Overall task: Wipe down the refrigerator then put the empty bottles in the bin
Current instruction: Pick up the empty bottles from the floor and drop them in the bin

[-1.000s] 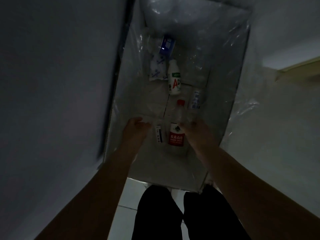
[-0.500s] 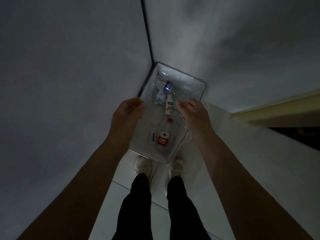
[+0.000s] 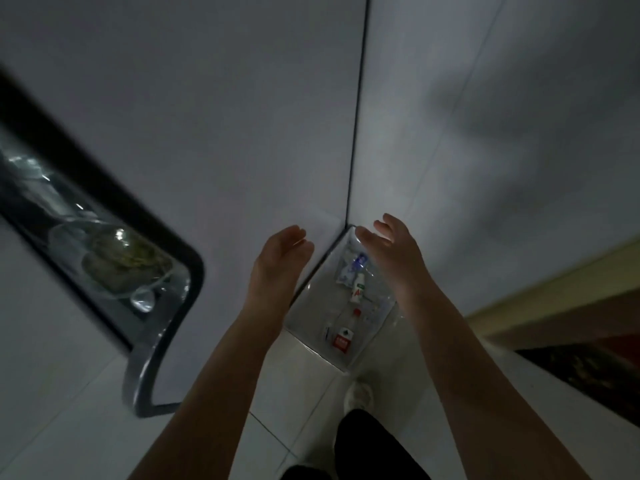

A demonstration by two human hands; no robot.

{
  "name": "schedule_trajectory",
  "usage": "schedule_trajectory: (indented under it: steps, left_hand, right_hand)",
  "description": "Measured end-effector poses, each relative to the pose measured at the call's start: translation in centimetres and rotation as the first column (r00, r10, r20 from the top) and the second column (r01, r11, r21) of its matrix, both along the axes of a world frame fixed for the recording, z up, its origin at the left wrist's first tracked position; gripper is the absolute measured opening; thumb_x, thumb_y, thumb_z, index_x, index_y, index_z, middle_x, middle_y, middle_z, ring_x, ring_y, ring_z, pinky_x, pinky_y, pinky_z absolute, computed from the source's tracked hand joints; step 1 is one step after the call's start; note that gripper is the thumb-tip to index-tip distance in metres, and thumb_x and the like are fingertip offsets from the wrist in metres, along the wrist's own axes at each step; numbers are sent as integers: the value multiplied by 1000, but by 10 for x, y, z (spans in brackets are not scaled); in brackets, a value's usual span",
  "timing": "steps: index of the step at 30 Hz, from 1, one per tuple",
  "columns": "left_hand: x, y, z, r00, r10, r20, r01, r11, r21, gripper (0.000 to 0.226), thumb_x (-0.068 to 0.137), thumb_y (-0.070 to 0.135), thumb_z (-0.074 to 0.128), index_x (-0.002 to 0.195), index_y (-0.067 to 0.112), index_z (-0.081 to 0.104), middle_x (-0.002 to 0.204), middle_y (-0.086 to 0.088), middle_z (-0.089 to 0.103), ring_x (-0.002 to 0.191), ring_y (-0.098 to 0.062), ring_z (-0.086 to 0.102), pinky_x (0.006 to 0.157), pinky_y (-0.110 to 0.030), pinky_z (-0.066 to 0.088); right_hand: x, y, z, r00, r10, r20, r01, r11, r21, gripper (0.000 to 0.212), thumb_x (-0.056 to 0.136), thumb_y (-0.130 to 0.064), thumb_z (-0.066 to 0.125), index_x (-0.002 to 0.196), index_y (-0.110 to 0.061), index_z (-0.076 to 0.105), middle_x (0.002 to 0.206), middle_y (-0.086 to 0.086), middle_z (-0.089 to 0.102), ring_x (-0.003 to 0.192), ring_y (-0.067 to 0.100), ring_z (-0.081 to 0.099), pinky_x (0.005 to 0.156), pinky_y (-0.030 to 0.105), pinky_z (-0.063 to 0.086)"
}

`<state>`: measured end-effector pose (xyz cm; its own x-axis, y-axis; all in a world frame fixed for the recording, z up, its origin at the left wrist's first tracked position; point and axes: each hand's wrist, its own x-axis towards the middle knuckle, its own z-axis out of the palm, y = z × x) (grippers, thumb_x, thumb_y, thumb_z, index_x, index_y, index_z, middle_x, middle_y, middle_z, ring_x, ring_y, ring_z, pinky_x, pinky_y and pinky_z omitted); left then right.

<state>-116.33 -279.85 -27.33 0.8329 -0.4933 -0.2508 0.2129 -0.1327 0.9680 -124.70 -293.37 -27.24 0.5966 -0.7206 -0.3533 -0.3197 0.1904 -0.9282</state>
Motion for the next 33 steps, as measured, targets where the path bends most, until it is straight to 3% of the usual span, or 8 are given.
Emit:
schedule_trajectory:
  steps: [6,9,15,20,25,30,33]
  left_hand:
    - [-24,76,50,997,9,77,-2,995,-97,31,73,33,63,104,33,56,114,9,61,112,-12,57,104,-43,41]
    - [-42,113,76,996,23,82,-11,991,-136,33,74,34,62,107,32,54,115,9,59,112,-12,56,103,-40,42]
    - [-76,167,114,987,119,109,-94,973,-212,31,89,17,58,120,16,53,117,0,59,113,-17,55,104,-39,41]
    - [-121,213,128,968,208,143,-163,948,-271,43,72,38,61,112,24,56,116,-4,61,113,-24,56,103,-41,42]
    - [-173,266,134,940,324,104,-276,905,-323,73,61,47,68,124,14,54,122,-6,61,115,-21,56,99,-36,43]
    - [-241,328,135,879,469,88,-417,844,-337,31,86,20,61,117,14,56,112,-2,63,111,-20,57,92,-31,44]
    - [-276,372,146,826,555,97,-495,797,-346,22,90,10,54,112,15,55,103,4,62,101,-11,59,94,-31,45]
  right_hand:
    - [-27,73,54,997,43,65,-39,997,-62,65,88,-25,63,143,-13,30,146,4,39,128,17,43,104,30,38]
    - [-46,107,77,991,104,85,-98,993,-63,66,88,-26,62,144,-15,28,147,3,37,130,17,41,108,38,36]
    - [-75,157,118,975,177,132,-160,979,-130,67,89,-29,61,145,-20,26,147,0,37,131,17,40,109,40,35]
    - [-105,204,142,934,299,197,-263,946,-189,73,88,-33,60,148,-27,19,148,-6,35,129,13,41,110,42,34]
    - [-145,251,154,893,394,217,-344,909,-235,72,89,-34,60,148,-27,19,146,-7,37,115,4,46,108,38,37]
    - [-186,317,155,825,520,219,-477,850,-223,71,88,-32,61,147,-23,23,144,-3,39,109,3,47,106,39,39]
    - [-203,365,155,766,597,241,-561,802,-204,67,88,-26,62,145,-21,27,143,0,41,116,8,49,106,37,39]
